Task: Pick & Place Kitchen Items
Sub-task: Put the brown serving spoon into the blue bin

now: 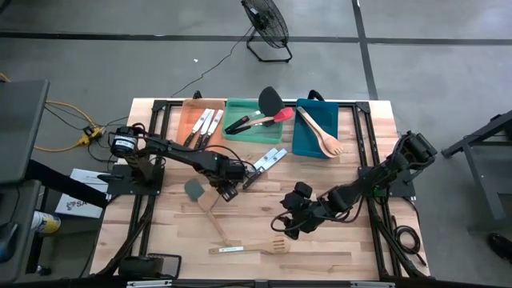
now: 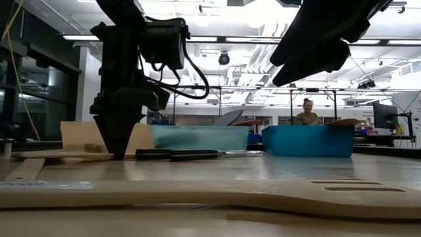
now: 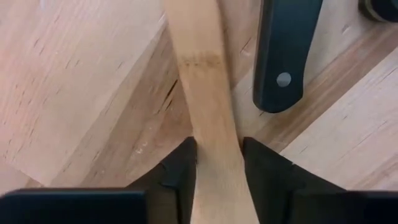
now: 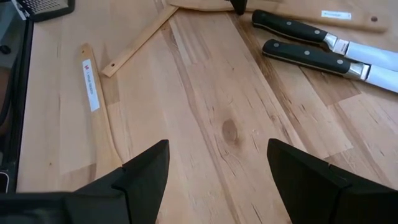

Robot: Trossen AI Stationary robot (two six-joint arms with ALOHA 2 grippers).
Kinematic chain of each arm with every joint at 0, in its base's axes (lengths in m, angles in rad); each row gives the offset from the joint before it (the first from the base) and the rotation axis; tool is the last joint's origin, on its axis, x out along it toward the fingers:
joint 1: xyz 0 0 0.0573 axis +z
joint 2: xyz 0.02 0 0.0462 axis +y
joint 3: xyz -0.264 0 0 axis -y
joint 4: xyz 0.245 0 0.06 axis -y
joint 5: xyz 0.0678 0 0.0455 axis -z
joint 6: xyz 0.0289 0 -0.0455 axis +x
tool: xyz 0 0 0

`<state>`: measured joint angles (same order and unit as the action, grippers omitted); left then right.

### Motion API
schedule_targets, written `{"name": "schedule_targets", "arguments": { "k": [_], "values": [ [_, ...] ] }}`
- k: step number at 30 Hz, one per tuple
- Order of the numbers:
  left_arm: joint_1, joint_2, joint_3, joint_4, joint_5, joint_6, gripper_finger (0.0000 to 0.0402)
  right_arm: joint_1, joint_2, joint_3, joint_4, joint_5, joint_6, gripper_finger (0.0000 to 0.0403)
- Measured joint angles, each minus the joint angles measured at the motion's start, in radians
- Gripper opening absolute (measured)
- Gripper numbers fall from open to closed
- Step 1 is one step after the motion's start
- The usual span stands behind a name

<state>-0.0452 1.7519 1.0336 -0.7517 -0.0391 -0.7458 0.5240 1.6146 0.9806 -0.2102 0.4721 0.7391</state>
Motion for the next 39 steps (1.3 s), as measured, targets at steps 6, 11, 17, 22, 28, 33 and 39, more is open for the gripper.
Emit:
{"name": "schedule_targets", "arguments": {
  "k": [6, 11, 17, 22, 28, 33, 39],
  "values": [
    [0.000, 0.000, 0.000, 0.001, 0.009, -0.001, 0.0085, 0.000, 0.000, 0.000, 0.000, 0.000, 0.000, 0.0262],
    [0.000, 0.000, 0.000, 0.000, 0.018, 0.021, 0.0085, 0.000, 0.000, 0.000, 0.000, 0.000, 0.000, 0.0262],
    [0.000, 0.001, 0.000, -0.006, 0.030, 0.033, 0.0085, 0.000, 0.000, 0.000, 0.000, 0.000, -0.001, 0.0262],
    [0.000, -0.002, 0.000, -0.038, 0.034, 0.039, 0.0085, 0.000, 0.000, 0.000, 0.000, -0.002, -0.001, 0.0262],
    [0.000, -0.010, 0.028, -0.169, 0.010, 0.045, 0.0079, 0.000, 0.000, 0.000, -0.001, -0.003, 0.000, 0.0262],
    [-0.001, -0.011, 0.081, -0.269, -0.028, 0.041, 0.0047, 0.000, 0.000, 0.000, -0.001, -0.003, 0.001, 0.0262],
    [-0.001, -0.013, 0.121, -0.279, -0.025, 0.037, 0.0003, 0.000, 0.000, 0.000, 0.001, -0.003, 0.001, 0.0262]
  ]
}}
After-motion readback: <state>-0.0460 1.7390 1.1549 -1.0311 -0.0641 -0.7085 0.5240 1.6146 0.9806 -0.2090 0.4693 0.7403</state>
